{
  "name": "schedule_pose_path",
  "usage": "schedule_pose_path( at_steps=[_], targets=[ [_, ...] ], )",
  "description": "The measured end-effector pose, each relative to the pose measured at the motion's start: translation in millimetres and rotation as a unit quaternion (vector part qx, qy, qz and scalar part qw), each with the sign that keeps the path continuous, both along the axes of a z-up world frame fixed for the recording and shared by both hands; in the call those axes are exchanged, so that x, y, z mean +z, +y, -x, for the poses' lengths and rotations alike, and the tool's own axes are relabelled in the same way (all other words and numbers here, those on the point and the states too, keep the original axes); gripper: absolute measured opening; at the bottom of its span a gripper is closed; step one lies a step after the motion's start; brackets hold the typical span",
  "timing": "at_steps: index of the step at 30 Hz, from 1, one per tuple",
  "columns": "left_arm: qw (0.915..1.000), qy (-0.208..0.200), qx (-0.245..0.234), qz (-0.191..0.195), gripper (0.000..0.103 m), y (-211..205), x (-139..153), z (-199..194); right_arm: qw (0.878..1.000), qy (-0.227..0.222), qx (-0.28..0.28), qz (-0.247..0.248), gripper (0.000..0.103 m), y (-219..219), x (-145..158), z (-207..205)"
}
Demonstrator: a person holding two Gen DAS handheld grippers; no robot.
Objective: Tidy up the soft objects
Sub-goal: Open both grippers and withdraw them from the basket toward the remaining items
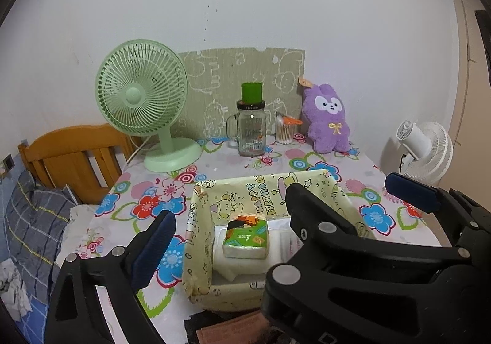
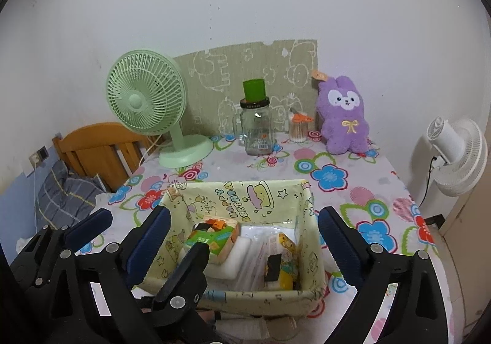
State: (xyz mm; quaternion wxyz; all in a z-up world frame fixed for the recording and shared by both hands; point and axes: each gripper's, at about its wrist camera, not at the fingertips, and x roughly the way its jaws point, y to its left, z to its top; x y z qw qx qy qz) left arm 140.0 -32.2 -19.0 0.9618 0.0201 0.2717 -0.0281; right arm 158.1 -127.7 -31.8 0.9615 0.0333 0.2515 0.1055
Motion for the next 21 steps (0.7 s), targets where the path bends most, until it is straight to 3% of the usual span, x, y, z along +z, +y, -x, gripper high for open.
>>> schedule_pose_path(
  at_steps=[21],
  targets=[
    [0.9992, -0.031, -0.025, -0.010, 0.097, -3.6, 18.1, 68.3, 0.999, -0.044, -0.002, 0.032, 0.098, -1.3, 19.8, 77.4]
  ],
)
